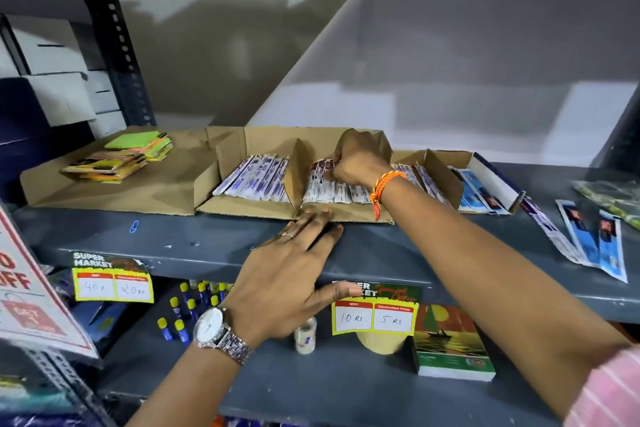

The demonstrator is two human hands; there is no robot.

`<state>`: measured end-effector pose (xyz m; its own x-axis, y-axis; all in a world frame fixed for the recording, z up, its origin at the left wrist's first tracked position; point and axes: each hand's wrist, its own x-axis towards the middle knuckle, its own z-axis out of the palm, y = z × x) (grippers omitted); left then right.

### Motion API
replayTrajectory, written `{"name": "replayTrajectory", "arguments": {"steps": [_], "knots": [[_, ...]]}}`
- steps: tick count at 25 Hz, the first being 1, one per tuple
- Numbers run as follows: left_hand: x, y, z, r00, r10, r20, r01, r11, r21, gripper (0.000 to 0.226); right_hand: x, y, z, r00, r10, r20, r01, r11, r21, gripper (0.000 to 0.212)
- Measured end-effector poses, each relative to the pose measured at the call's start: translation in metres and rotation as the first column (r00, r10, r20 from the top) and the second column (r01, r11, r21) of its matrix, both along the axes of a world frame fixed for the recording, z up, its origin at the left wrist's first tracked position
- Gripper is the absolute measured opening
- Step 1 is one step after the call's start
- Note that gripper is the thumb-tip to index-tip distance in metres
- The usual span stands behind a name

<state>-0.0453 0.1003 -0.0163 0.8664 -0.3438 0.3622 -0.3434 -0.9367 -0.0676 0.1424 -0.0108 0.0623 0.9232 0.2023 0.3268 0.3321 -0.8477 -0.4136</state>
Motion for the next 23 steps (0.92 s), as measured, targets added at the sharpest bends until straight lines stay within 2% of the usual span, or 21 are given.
{"name": "replayTrajectory", "arguments": {"steps": [2,7,9,11,14,16,18,23], "knots": [[0.0,0.0,0.0,1.0,0.006,0.0,-0.006,1.0,-0.004,0.095,-0.002,-0.008,0.005,0.999,0.01,0.037,-0.01,1.0,0.01,0.023],[0.002,-0.003,-0.003,1.0,0.007,0.02,-0.007,1.0,0.008,0.091,-0.038,-0.085,0.027,0.987,-0.033,0.154,-0.011,0.961,0.275,0.013],[0.004,-0.011,-0.001,0.999,-0.006,0.032,0.005,1.0,0.008,0.087,-0.067,-0.136,0.026,0.98,-0.113,0.162,0.042,0.921,0.388,0.014],[0.006,-0.021,0.002,0.999,-0.034,0.038,0.033,0.999,0.007,0.087,-0.091,-0.191,0.014,0.955,-0.253,0.154,0.17,0.893,0.416,0.011],[0.011,-0.035,0.004,0.996,-0.075,0.037,0.075,0.997,0.011,0.091,-0.101,-0.265,-0.012,0.848,-0.509,0.148,0.432,0.826,0.363,0.011],[0.016,-0.046,0.003,0.992,-0.125,0.036,0.124,0.992,0.017,0.092,-0.099,-0.296,-0.029,0.775,-0.615,0.146,0.571,0.78,0.256,0.023],[0.02,-0.056,0.002,0.986,-0.161,0.035,0.16,0.987,0.029,0.093,-0.093,-0.309,-0.042,0.744,-0.648,0.163,0.624,0.761,0.18,0.035],[0.034,-0.075,0.002,0.97,-0.243,-0.017,0.243,0.968,0.061,0.097,-0.081,-0.304,-0.053,0.776,-0.614,0.148,0.605,0.79,0.104,0.025]]}}
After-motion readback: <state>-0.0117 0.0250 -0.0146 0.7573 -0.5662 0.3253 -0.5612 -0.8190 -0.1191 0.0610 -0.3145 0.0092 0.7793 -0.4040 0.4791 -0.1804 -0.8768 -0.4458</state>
